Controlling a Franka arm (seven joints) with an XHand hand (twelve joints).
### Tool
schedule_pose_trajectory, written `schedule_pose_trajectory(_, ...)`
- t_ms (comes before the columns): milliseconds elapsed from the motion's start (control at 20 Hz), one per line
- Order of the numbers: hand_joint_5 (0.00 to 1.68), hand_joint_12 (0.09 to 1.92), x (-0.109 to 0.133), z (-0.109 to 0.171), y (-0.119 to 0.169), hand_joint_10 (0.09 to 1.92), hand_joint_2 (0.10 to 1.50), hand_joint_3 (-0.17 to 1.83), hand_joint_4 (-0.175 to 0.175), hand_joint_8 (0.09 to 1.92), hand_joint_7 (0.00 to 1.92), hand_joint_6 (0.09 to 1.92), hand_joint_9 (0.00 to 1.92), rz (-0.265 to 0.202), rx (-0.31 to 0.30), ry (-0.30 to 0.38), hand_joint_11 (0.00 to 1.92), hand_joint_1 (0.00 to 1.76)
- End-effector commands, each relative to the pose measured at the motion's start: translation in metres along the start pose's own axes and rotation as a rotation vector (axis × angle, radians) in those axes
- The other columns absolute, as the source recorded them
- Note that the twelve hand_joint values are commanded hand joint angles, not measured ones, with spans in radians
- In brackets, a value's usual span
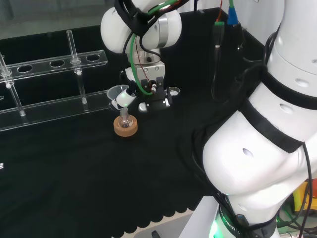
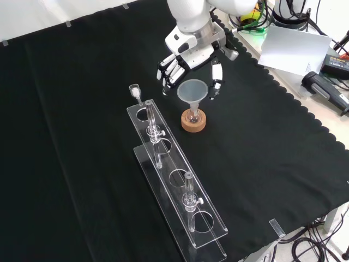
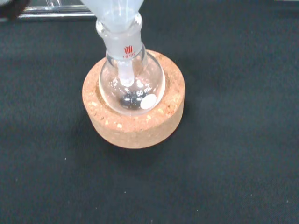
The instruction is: Place the funnel on the round-bottom flask.
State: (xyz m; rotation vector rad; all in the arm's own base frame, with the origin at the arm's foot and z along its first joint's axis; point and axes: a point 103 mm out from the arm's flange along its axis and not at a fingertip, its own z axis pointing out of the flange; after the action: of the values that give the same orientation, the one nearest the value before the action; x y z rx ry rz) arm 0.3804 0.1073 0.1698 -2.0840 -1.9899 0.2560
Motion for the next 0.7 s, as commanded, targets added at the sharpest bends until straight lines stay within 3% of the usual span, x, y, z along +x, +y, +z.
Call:
schedule_pose_trajectory(50, 0.13, 0.7, -0.001, -0.003, 0.0, 0.62, 0.54, 0.37, 0.019, 0.09, 0.46, 0.09, 0.23, -0.006, 0.002, 0.0, 0.0, 0.54)
schedule_pose_trajectory(400, 0.0, 0.53, -0.003, -0.006, -0.001, 0.67, 0.56, 0.28, 0.013, 0.09, 0.25, 0.09, 0.03, -0.01, 0.013, 0.012, 0.0, 0.5)
schedule_pose_trajectory(700, 0.0, 0.4, -0.006, -0.014, -0.002, 0.54, 0.58, 0.2, 0.013, 0.09, 0.15, 0.09, 0.0, -0.009, 0.016, 0.014, 0.0, 0.46)
